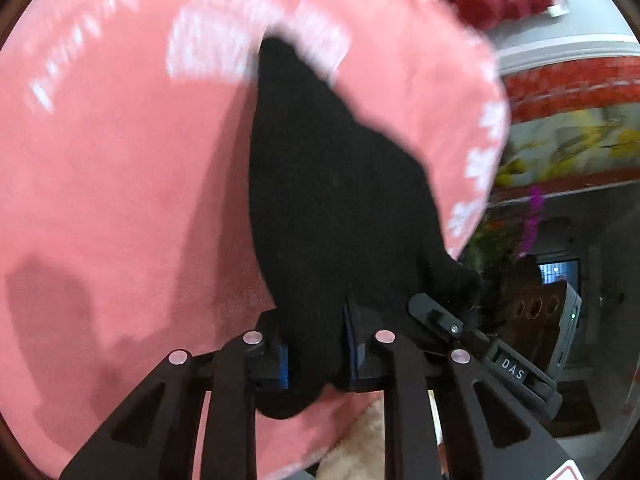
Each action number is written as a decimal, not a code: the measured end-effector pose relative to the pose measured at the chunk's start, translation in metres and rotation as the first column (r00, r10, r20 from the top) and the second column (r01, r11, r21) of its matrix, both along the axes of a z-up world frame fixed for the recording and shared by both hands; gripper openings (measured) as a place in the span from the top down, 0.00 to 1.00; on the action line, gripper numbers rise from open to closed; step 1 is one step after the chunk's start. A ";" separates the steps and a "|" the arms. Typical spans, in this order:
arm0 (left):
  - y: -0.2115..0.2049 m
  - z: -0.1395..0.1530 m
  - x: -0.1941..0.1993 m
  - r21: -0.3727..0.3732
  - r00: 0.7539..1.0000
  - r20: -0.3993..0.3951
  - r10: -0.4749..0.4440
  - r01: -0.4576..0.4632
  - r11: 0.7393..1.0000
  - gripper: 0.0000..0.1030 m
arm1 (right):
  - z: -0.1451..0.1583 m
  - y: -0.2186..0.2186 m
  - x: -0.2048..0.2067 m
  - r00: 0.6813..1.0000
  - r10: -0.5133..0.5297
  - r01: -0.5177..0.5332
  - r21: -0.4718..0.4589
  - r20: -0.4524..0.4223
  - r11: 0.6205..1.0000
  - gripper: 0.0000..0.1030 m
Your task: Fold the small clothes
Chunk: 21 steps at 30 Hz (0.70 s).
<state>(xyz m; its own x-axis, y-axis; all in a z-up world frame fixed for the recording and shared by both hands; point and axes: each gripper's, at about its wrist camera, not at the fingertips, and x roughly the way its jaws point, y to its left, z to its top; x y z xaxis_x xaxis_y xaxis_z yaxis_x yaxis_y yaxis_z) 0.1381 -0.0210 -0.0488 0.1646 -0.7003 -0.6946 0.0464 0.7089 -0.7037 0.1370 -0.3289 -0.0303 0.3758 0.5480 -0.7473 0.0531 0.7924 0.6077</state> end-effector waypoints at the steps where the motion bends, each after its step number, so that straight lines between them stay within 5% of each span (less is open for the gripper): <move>1: 0.010 0.012 -0.007 -0.009 1.000 0.008 -0.003 0.003 1.000 0.84 | 0.005 0.005 -0.006 1.000 0.025 -0.025 -0.002 0.002 1.000 0.81; 3: 0.023 0.014 -0.024 0.012 1.000 -0.030 -0.011 0.011 1.000 0.81 | -0.006 0.023 -0.022 0.995 0.095 -0.097 -0.059 -0.038 0.994 0.72; 4: 0.025 0.003 -0.036 0.082 0.998 -0.056 -0.021 0.025 0.996 0.75 | -0.018 0.029 -0.028 0.991 0.113 -0.119 -0.104 -0.067 0.987 0.68; 7: 0.027 -0.025 -0.058 0.311 0.994 -0.106 -0.030 0.062 0.949 0.76 | -0.055 0.033 -0.049 0.981 0.063 -0.117 -0.296 -0.184 0.948 0.64; 10: 0.036 -0.004 -0.069 0.310 1.000 -0.012 -0.006 0.009 0.951 0.71 | -0.016 0.020 -0.058 0.999 -0.017 0.005 -0.248 -0.049 0.969 0.66; 15: 0.032 0.031 -0.062 0.347 0.992 0.126 -0.014 -0.031 0.937 0.57 | 0.024 0.043 -0.005 0.991 0.084 -0.052 -0.271 0.107 0.961 0.80; 19: 0.023 0.047 -0.061 0.460 0.983 0.172 -0.062 -0.024 0.888 0.49 | -0.041 0.054 0.053 0.994 0.104 -0.111 -0.400 -0.038 0.910 0.87; 21: 0.031 0.053 -0.062 0.480 0.978 0.195 -0.073 -0.030 0.877 0.42 | -0.040 0.043 0.057 0.999 0.028 -0.041 -0.358 -0.042 0.933 0.89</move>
